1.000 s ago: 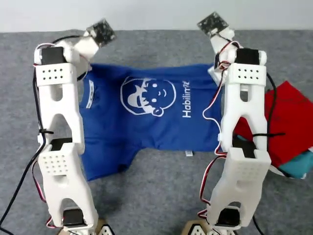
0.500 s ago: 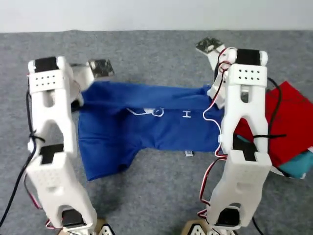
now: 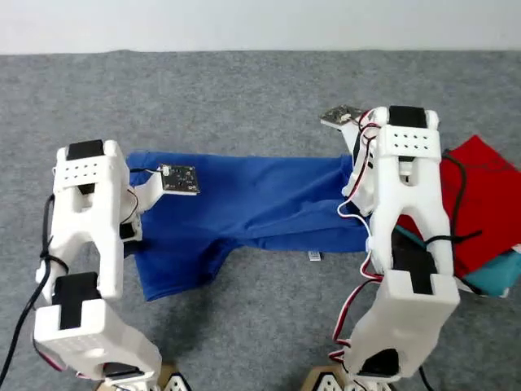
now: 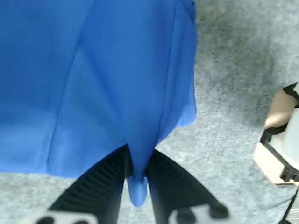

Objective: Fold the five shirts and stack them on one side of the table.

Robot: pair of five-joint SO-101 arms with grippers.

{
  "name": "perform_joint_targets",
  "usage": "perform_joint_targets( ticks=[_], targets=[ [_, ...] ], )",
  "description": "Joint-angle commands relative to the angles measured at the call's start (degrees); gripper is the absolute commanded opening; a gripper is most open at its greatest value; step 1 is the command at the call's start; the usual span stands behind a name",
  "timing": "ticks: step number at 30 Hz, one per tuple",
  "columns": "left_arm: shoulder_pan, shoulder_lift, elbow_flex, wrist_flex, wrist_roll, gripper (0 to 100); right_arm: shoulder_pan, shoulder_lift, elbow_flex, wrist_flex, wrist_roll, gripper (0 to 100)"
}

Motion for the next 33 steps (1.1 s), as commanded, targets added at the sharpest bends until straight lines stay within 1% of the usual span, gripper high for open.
perform_joint_targets(
  ticks=[1, 5, 9, 10, 13, 15, 19, 25, 26, 29, 31, 33],
  targets=[
    [-0.7, -3.0, 0.0, 0.9, -1.1, 3, -0.6, -3.7, -0.2, 2.2, 0.4, 1.1],
    [-0.7, -3.0, 0.7, 1.0, -1.1, 8, -0.4, -4.1, -0.1, 2.3, 0.3, 1.1],
    [-0.7, -3.1, 3.4, 1.0, -1.1, 9, 0.0, -4.2, 0.3, 2.5, 0.3, 2.8],
    [-0.8, -3.1, 3.9, 1.0, -1.1, 9, 0.4, -4.3, 0.5, 2.5, 0.3, 5.2],
    [-0.8, -3.4, 4.7, 1.1, -0.9, 9, 1.6, -4.6, 0.4, 2.6, -0.7, 17.7],
    [-0.8, -3.6, 4.6, 1.1, -0.9, 9, 2.3, -6.3, 0.3, 2.3, -2.6, 22.3],
    [-0.4, -3.6, 2.9, 1.3, -0.4, 9, 2.5, -10.4, -2.9, 2.3, -2.8, 22.8],
    [-0.4, -3.7, -7.9, 1.7, 5.8, 9, 1.8, -13.2, -10.6, 1.2, -3.4, 22.7],
    [-0.4, -3.7, -9.4, 1.7, 6.3, 9, 1.5, -12.9, -11.6, 0.2, -4.1, 22.7],
    [-0.4, -3.6, -13.1, 1.5, 6.6, 9, -0.3, -11.3, -11.9, -5.7, -9.7, 22.6],
    [-0.3, -3.6, -14.6, 1.5, 7.2, 5, -1.5, -9.4, -11.9, -10.0, -12.5, 22.0],
    [0.3, -3.2, -15.3, 0.5, 8.4, 1, -2.7, -6.9, -12.0, -14.5, -14.2, 17.4]
  ],
)
